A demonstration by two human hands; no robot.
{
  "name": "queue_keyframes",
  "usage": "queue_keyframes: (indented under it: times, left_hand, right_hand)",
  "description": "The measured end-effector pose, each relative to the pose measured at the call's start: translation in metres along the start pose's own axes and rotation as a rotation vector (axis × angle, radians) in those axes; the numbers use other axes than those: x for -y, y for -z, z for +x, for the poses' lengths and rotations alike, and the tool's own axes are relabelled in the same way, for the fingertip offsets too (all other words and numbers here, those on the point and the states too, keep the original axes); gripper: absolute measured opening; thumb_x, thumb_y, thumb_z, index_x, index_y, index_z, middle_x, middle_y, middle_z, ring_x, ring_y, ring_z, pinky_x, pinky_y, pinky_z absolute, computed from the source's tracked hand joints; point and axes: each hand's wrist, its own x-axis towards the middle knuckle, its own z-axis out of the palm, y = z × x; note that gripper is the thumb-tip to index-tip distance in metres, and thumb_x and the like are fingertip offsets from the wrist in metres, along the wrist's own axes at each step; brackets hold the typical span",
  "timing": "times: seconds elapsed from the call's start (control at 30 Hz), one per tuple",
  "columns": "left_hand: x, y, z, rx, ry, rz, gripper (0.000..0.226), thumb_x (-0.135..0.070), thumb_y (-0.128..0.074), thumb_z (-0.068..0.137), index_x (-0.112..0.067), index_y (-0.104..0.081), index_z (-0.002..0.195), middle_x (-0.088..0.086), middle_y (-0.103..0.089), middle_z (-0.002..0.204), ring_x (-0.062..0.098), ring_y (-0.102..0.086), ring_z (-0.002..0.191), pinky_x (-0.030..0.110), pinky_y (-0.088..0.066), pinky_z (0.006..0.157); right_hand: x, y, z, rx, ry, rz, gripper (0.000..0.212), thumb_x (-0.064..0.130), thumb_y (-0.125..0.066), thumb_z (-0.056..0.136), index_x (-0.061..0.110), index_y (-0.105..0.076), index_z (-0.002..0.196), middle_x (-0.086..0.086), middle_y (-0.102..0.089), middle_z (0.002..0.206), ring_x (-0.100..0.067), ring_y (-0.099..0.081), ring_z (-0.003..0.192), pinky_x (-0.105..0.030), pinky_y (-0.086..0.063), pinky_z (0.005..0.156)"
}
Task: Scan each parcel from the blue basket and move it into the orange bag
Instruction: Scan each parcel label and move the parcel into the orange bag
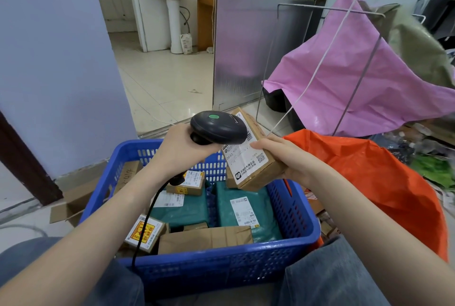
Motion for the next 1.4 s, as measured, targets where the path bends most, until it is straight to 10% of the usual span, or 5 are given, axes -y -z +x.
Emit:
queue_keyframes:
  times: [0.4,0.67,1.0,1.1,1.4]
  left_hand:
    - [0.000,-0.064,0.027,0.014,0.030,-0.047,0.017,-0.026,-0.073,0.081,-0.033,-0.057,0.082,-0.006,-0.065,0.075,0.014,-0.064,0.079,0.024,-0.049,0.068]
    - [-0.001,-0.167,0.059,0.143,0.120,-0.078,0.017,-0.029,-0.071,0.080,-0.015,-0.065,0.088,-0.006,-0.065,0.071,0.008,-0.061,0.069,0.021,-0.046,0.065]
    - [0.024,-0.275,0.078,0.292,0.201,-0.046,0.031,-0.026,-0.069,0.084,0.005,-0.065,0.088,0.005,-0.063,0.060,0.002,-0.059,0.053,0.011,-0.040,0.053]
    - [0.039,-0.285,0.078,0.306,0.215,-0.015,0.033,-0.025,-0.071,0.083,0.006,-0.065,0.092,0.022,-0.069,0.079,0.029,-0.068,0.076,0.027,-0.047,0.064]
    - [0.055,-0.276,0.081,0.278,0.241,-0.026,0.026,-0.026,-0.072,0.081,-0.005,-0.070,0.096,0.011,-0.073,0.083,0.021,-0.070,0.075,0.038,-0.054,0.079]
  right_hand:
    - [-0.037,0.044,0.012,-0.170,-0.023,0.127,0.041,0.032,-0.070,0.083,0.025,-0.051,0.119,0.001,-0.072,0.099,-0.016,-0.071,0.086,-0.034,-0.059,0.067]
    - [-0.102,0.119,0.018,-0.450,-0.092,0.221,0.048,0.027,-0.074,0.080,0.021,-0.046,0.118,-0.001,-0.065,0.103,-0.022,-0.067,0.092,-0.045,-0.056,0.084]
    - [-0.203,0.176,0.038,-0.552,-0.315,0.202,0.072,0.025,-0.077,0.078,0.017,-0.037,0.137,-0.007,-0.058,0.122,-0.025,-0.064,0.099,-0.033,-0.054,0.069]
    - [-0.231,0.175,0.045,-0.538,-0.405,0.161,0.073,0.025,-0.076,0.078,0.017,-0.038,0.139,-0.006,-0.058,0.124,-0.025,-0.061,0.105,-0.037,-0.053,0.083]
    - [-0.226,0.163,0.064,-0.500,-0.372,0.027,0.077,0.025,-0.075,0.078,0.014,-0.036,0.144,-0.007,-0.050,0.139,-0.024,-0.053,0.120,-0.034,-0.047,0.093]
